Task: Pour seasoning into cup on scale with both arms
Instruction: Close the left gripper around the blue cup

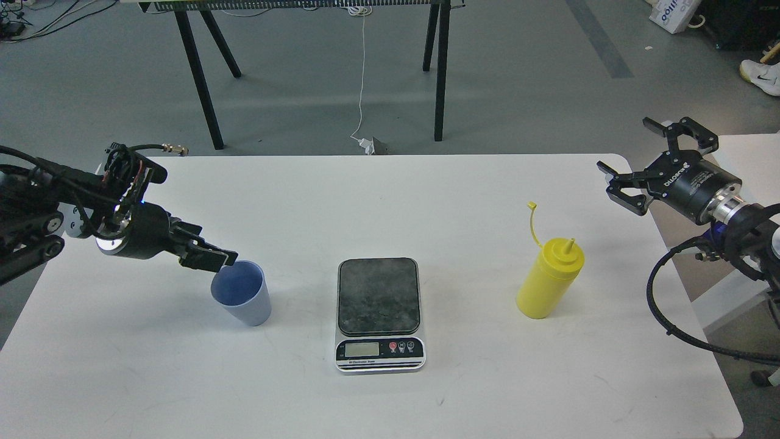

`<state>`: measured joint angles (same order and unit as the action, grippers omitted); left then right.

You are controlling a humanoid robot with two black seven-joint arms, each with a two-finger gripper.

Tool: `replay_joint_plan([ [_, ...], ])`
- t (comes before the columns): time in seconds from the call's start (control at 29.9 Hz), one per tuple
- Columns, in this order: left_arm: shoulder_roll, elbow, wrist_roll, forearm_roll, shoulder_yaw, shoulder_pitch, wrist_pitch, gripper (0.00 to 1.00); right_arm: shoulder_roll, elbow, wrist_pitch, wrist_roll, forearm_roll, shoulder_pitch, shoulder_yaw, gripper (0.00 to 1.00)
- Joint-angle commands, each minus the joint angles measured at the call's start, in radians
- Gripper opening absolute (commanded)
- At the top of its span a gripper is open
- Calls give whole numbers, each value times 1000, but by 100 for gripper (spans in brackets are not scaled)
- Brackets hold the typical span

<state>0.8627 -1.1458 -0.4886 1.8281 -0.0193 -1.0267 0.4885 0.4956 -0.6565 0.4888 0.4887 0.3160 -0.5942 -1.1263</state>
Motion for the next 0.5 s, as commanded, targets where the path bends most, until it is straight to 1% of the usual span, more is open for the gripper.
replay_joint_plan([
  [0.0, -19, 1, 0, 0, -1, 19, 0, 100, 0, 0, 0, 0, 0, -1, -1, 98],
  [0.17, -42, 6, 0, 2, -5, 45, 0, 100, 0, -2, 0, 0, 0, -1, -6, 98],
  [0.47, -63, 20, 0, 5, 1, 54, 0, 100, 1, 0, 0, 0, 0, -1, -9, 98],
])
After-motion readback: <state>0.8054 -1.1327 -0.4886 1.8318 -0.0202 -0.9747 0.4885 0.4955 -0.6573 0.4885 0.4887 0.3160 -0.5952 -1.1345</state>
